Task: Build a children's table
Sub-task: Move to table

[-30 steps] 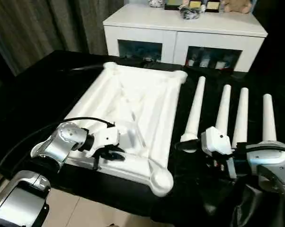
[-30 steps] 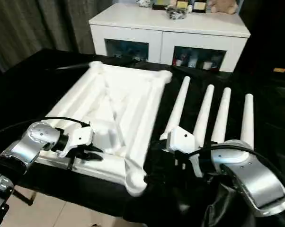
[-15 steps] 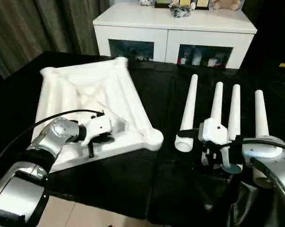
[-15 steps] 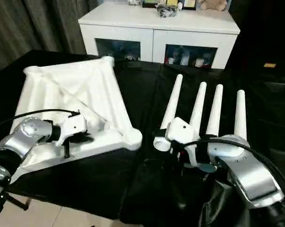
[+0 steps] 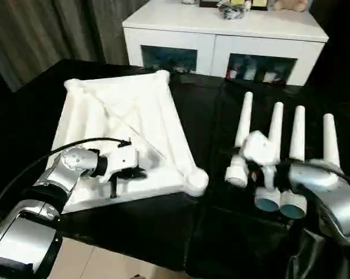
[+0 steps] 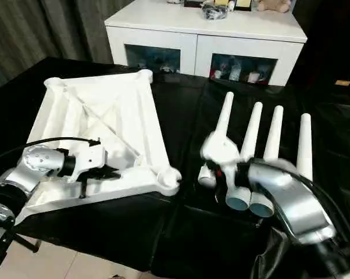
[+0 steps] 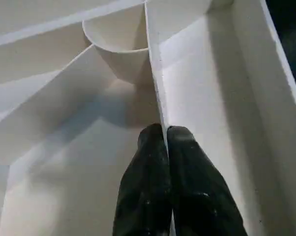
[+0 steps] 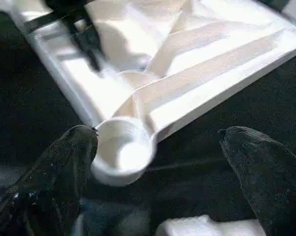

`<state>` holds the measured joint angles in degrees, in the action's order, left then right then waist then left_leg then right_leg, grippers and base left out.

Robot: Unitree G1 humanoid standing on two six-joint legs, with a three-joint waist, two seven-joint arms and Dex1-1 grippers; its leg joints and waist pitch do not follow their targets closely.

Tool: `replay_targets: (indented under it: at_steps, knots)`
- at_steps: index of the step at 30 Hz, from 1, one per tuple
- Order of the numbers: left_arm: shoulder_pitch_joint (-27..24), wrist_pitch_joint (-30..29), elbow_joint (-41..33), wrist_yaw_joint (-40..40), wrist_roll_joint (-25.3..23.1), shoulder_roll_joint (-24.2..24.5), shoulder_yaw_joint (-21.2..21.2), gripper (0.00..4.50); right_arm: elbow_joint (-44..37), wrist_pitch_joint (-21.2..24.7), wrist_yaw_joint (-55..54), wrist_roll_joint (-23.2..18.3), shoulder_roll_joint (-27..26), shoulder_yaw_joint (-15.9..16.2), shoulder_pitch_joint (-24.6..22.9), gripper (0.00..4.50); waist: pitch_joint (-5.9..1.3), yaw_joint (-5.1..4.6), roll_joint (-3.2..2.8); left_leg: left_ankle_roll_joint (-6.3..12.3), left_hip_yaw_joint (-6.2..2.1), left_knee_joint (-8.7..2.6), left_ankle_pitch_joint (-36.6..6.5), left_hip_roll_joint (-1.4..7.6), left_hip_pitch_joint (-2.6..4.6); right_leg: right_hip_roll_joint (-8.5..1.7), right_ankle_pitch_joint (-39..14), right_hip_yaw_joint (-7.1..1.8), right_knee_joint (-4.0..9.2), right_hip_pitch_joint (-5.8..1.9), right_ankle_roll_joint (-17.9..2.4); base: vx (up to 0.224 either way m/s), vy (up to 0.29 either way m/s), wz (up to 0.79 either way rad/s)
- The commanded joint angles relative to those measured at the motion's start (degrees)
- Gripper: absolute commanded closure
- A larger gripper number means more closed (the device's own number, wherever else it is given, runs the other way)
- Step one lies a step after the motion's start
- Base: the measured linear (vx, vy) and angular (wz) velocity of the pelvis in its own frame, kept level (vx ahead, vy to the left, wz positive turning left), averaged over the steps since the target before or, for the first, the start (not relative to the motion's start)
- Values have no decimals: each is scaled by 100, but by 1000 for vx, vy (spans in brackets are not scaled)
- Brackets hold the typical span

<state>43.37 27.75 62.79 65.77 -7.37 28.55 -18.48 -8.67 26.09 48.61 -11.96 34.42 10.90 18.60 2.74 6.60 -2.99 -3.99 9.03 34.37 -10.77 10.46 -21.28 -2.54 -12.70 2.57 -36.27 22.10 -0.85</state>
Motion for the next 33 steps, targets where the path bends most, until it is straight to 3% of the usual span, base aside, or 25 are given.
replay_targets:
  at_steps: [1, 6, 7, 9, 11, 14, 16, 17, 18, 19, 20, 21, 22, 23, 24, 25, 26, 27, 28, 29, 31, 33]
  knots:
    - [286, 90, -87, 131, 187, 90, 217, 422, -2, 197, -167, -69, -95, -201, 151, 0, -412, -5, -33, 62, -80, -343, -784, 289, 91, -562, 548, -297, 337, -314, -1421, 0, 0, 0]
    - [486, -123, -122, 453, 421, 337, 489, 382, 113, 701, -720, -223, -461, -461, 382, 0, -411, -5, -97, -62, -76, -345, -863, 283, 111, -555, 560, -295, 334, -300, -1472, 0, 0, 0]
    - [542, -193, -112, 473, 555, 348, 624, 373, 235, 746, -792, -311, -577, -537, 430, 0, -407, -1, -189, -139, -92, -346, -928, 277, 104, -562, 488, -286, 323, -304, -1477, 0, 0, 0]
    - [557, -341, -187, 400, 831, 366, 900, 341, 491, 768, -1063, -242, -795, -589, 503, 0, -368, -52, -143, -263, -77, -358, -1185, 253, 114, -554, 129, -287, 353, -299, -1522, 0, 0, 0]
    - [608, -515, -303, 370, 1066, 371, 1126, 336, 747, 955, -1359, -117, -968, -629, 721, 0, -358, -65, -132, -259, -58, -357, -1201, 230, 115, -543, -112, -294, 371, -297, -1507, 0, 0, 0]
    - [543, -959, -715, 229, 1365, 349, 1411, 298, 1697, 1057, -2214, 151, -1388, -818, 1330, 0, -375, -104, -197, -345, -51, -347, -1102, 223, 117, -561, -307, -296, 358, -271, -1487, 0, 0, 0]
    - [391, -1322, -1103, 209, 1496, 305, 1458, 294, 2433, 989, -2660, 358, -1547, -828, 1784, 0, -356, -162, -161, -372, -36, -353, -1144, 208, 119, -543, -511, -291, 391, -255, -1448, 0, 0, 0]
    - [110, -1705, -1681, 224, 1626, 234, 1451, 272, 3080, 917, -3018, 405, -1705, -935, 2172, 0, -345, -184, -141, -368, -24, -360, -1127, 218, 109, -545, -569, -294, 395, -257, -1429, 0, 0, 0]
    - [110, -1705, -1681, 224, 1626, 234, 1451, 272, 3080, 917, -3018, 405, -1705, -935, 2172, 0, -374, -189, -176, -396, -42, -353, -1083, 237, 112, -586, -510, -295, 342, -266, -1456, 0, 0, 0]
    - [-58, -1900, -2023, 207, 1688, 193, 1436, 260, 3387, 887, -3141, 433, -1759, -959, 2351, 0, -358, -202, -125, -344, -12, -358, -998, 228, 94, -539, -464, -288, 379, -264, -1406, 0, 0, 0]
    - [-343, -2180, -2597, 107, 1794, 119, 1407, 250, 3844, 758, -3457, 567, -1812, -958, 2602, 0, -402, -208, -148, -331, -26, -348, -835, 253, 81, -579, -209, -287, 303, -281, -1438, 0, 0, 0]
    - [-536, -2299, -2966, -85, 1821, 45, 1402, 244, 4127, 693, -3636, 628, -1837, -962, 2749, 0, -389, -212, -149, -254, 1, -336, -724, 223, 68, -525, -67, -273, 339, -264, -1403, 0, 0, 0]
    - [-731, -2427, -3340, -357, 1822, -48, 1407, 235, 4375, 628, -3698, 665, -1852, -942, 2878, 0, -425, -218, -131, -239, 1, -314, -651, 242, 79, -544, 129, -281, 300, -266, -1436, 0, 0, 0]
    - [-927, -2727, -3746, -603, 1879, -137, 1416, 224, 4615, 609, -3684, 644, -1897, -963, 3009, 0, -419, -225, -114, -144, 2, -310, -491, 223, 33, -519, 407, -268, 285, -292, -1457, 0, 0, 0]
    - [-1096, -2951, -4088, -789, 1944, -217, 1423, 224, 4817, 673, -3720, 629, -1942, -993, 3127, 0, -451, -215, -134, -102, 3, -280, -392, 223, 25, -528, 599, -269, 251, -306, -1481, 0, 0, 0]
    - [-1282, -3208, -4474, -944, 2031, -282, 1427, 214, 5040, 789, -3801, 692, -1971, -973, 3262, 0, -467, -197, -46, 53, 18, -259, -172, 207, -7, -502, 896, -267, 229, -314, -1491, 0, 0, 0]
    - [-1433, -3451, -4796, -1059, 2145, -333, 1433, 202, 5220, 910, -3860, 745, -1993, -947, 3372, 0, -481, -163, -89, 202, 24, -231, 38, 204, -19, -479, 1147, -255, 212, -269, -1498, 0, 0, 0]
    - [-1608, -3709, -5171, -1200, 2221, -383, 1450, 202, 5465, 1004, -3896, 784, -2026, -947, 3511, 0, -474, -161, -13, 275, 39, -230, 82, 203, -33, -461, 1203, -242, 199, -261, -1527, 0, 0, 0]
    - [-1766, -3889, -5488, -1276, 2293, -416, 1438, 202, 5671, 1136, -3838, 703, -2074, -1028, 3631, 0, -470, -150, -57, 304, 29, -232, -34, 217, -31, -491, 1054, -235, 201, -255, -1572, 0, 0, 0]
    - [-1896, -4018, -5734, -1333, 2341, -446, 1414, 202, 5819, 1286, -3741, 597, -2112, -1113, 3717, 0, -440, -154, 8, 345, 43, -242, -85, 213, -45, -474, 904, -233, 238, -249, -1553, 0, 0, 0]
    - [-2041, -4169, -6025, -1402, 2325, -477, 1388, 202, 6038, 1370, -3686, 547, -2143, -1169, 3825, 0, -426, -145, -28, 313, 37, -248, -246, 235, -31, -480, 548, -230, 242, -230, -1534, 0, 0, 0]
    - [-2314, -4551, -6653, -1563, 2217, -489, 1255, 202, 6611, 1405, -3876, 636, -2162, -1184, 4050, 0, -387, -156, -9, 213, 49, -278, -475, 242, -11, -480, 99, -237, 297, -203, -1467, 0, 0, 0]
